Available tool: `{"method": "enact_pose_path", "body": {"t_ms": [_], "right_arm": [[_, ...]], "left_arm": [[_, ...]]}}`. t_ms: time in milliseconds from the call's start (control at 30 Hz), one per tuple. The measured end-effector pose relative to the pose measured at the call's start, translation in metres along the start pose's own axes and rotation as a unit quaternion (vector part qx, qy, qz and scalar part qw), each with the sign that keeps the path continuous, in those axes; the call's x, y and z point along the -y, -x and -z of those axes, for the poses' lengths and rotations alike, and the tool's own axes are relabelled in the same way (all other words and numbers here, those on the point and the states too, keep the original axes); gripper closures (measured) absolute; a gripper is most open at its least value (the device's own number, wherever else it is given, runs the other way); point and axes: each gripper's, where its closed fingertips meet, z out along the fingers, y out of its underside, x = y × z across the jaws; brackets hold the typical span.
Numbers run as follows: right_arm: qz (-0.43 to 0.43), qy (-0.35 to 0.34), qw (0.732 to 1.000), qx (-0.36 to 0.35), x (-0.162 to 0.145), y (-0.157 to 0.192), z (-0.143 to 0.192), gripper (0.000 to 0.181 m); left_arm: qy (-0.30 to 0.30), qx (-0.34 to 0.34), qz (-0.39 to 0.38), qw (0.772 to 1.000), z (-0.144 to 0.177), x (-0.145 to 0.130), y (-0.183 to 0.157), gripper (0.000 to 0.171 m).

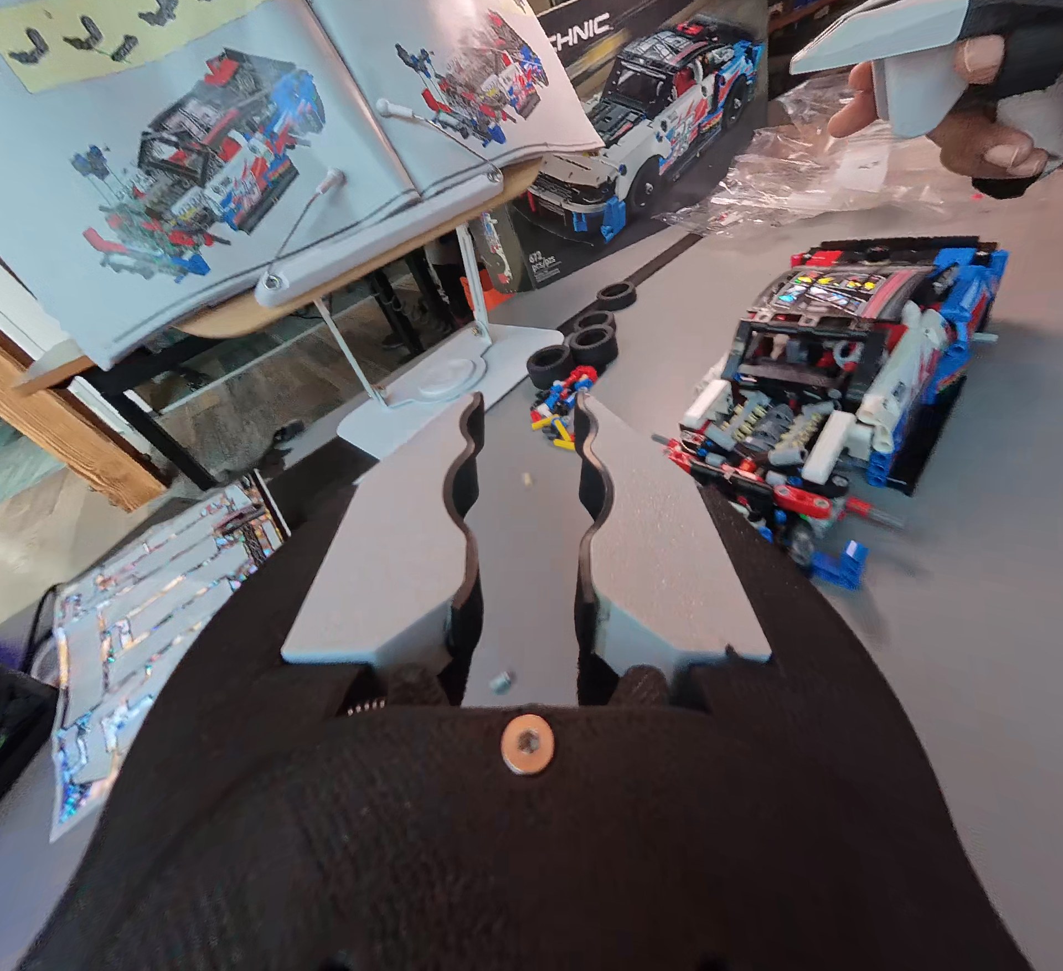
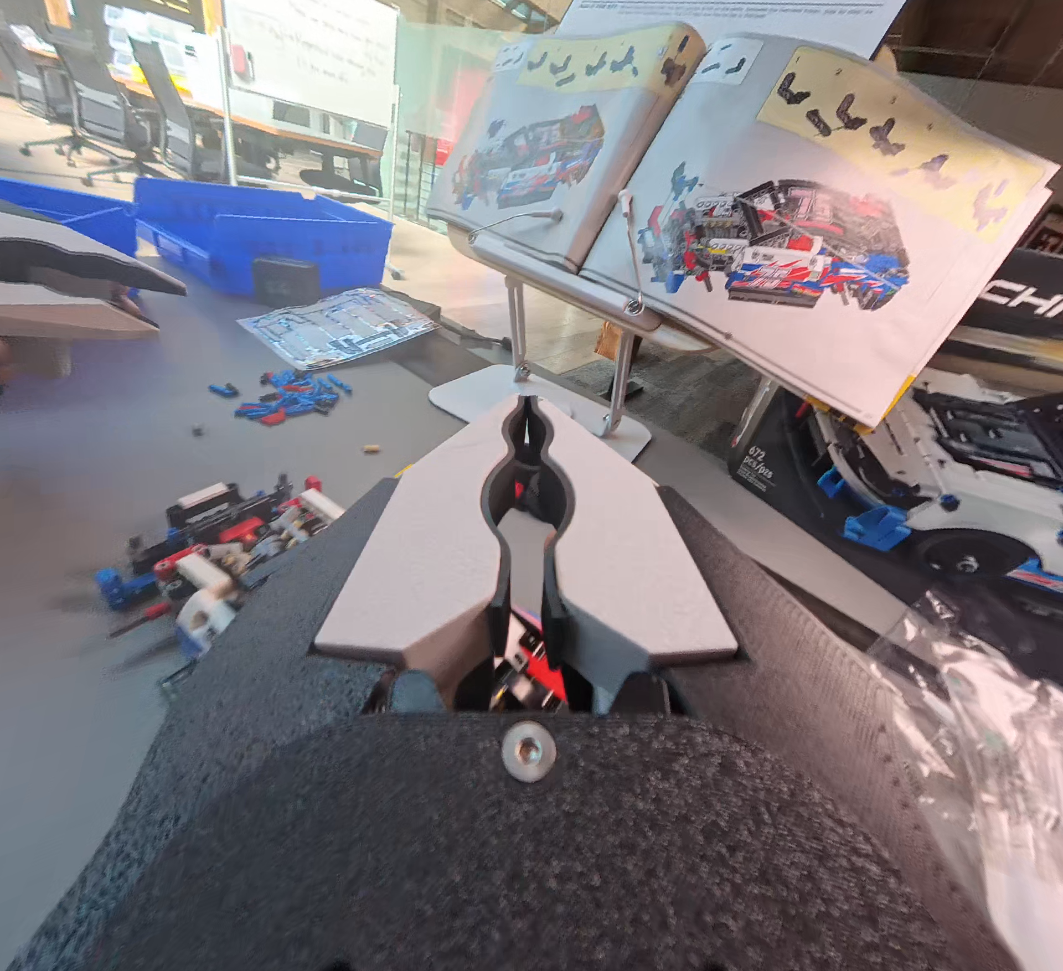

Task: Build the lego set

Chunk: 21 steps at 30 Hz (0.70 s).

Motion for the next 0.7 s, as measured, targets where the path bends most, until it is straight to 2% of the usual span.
{"method": "enact_pose_path", "body": {"t_ms": [67,200,300,400,500,567,600,633,700], "right_arm": [[0.018,0.011,1.000,0.000,0.014,-0.013,-0.027,0.181],[0.081,0.027,0.996,-0.033,0.038,-0.043,-0.103,0.177],[0.105,0.079,0.991,-0.032,0.036,-0.058,-0.167,0.154],[0.148,0.100,0.983,-0.042,0.037,-0.067,-0.211,0.150],[0.186,0.140,0.972,-0.031,0.026,-0.062,-0.236,0.152],[0.225,0.160,0.960,-0.053,0.018,-0.067,-0.244,0.163],[0.242,0.153,0.956,-0.072,0.021,-0.072,-0.244,0.177],[0.245,0.152,0.955,-0.070,0.022,-0.074,-0.243,0.181],[0.201,0.145,0.967,-0.057,0.023,-0.077,-0.236,0.181]], "left_arm": [[-0.007,0.026,-0.019,0.999,-0.020,0.021,0.020,0.153],[0.008,0.079,-0.021,0.997,-0.082,0.061,0.079,0.157],[0.047,0.117,-0.021,0.992,-0.132,0.062,0.129,0.155],[0.072,0.120,-0.017,0.990,-0.169,0.051,0.159,0.144],[0.092,0.107,-0.050,0.989,-0.195,0.038,0.165,0.142],[0.122,0.099,-0.085,0.984,-0.207,0.024,0.164,0.150],[0.138,0.099,-0.104,0.980,-0.210,0.016,0.165,0.159],[0.128,0.109,-0.119,0.979,-0.211,0.017,0.169,0.168],[0.111,0.109,-0.085,0.984,-0.211,0.019,0.172,0.170]]}}
